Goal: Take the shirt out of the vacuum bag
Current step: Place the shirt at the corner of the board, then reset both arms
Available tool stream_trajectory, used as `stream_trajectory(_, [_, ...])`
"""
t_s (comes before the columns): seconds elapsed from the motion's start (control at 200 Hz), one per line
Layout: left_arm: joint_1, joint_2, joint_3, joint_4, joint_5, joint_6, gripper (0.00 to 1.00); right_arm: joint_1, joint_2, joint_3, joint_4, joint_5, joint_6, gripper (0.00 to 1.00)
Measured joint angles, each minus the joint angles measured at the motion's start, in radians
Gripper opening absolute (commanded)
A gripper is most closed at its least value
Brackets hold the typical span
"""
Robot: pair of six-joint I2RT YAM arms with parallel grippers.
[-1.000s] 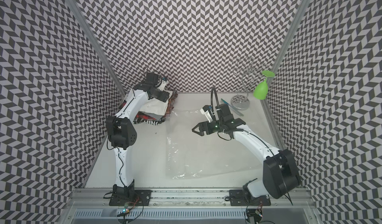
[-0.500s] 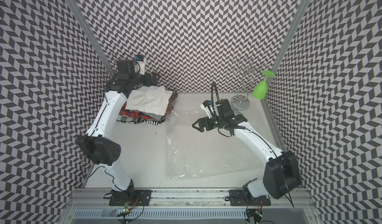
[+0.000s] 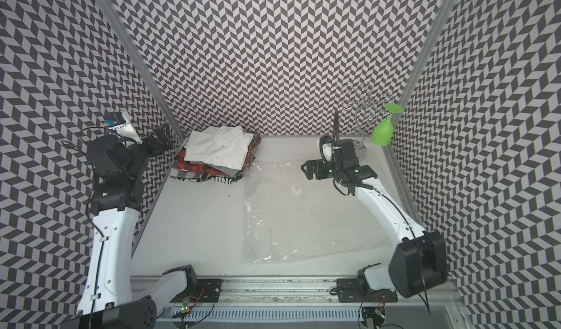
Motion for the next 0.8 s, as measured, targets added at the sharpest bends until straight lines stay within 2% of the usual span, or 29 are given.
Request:
stream_trajectory(0.215, [0.005, -0.090, -0.386, 0.167, -0.040, -0.117, 0.99, -0.089, -0.159, -0.193, 0.154, 0.180, -0.011, 1.00])
stream_trajectory(0.365, [0.005, -0.220, -0.690, 0.390, -0.087, -0.184, 0.99, -0.138, -0.241, -0.296, 0.263, 0.277, -0.026, 1.00])
stream_trajectory(0.466, [0.000, -0.274, -0.852, 0.530, -0.108, -0.174, 0.99, -0.182, -0.278, -0.373, 0.354, 0.345, -0.020, 1.00])
stream_trajectory(0.641, [-0.038, -0.278, -1.031, 0.742, -0.144, -0.089, 0.99, -0.219, -0.318, -0.621, 0.628, 0.428, -0.017, 1.00])
stream_trajectory(0.801, [-0.072, -0.138, -1.097, 0.966, -0.166, -0.026, 0.99, -0.220, -0.288, -0.761, 0.766, 0.463, -0.022, 1.00])
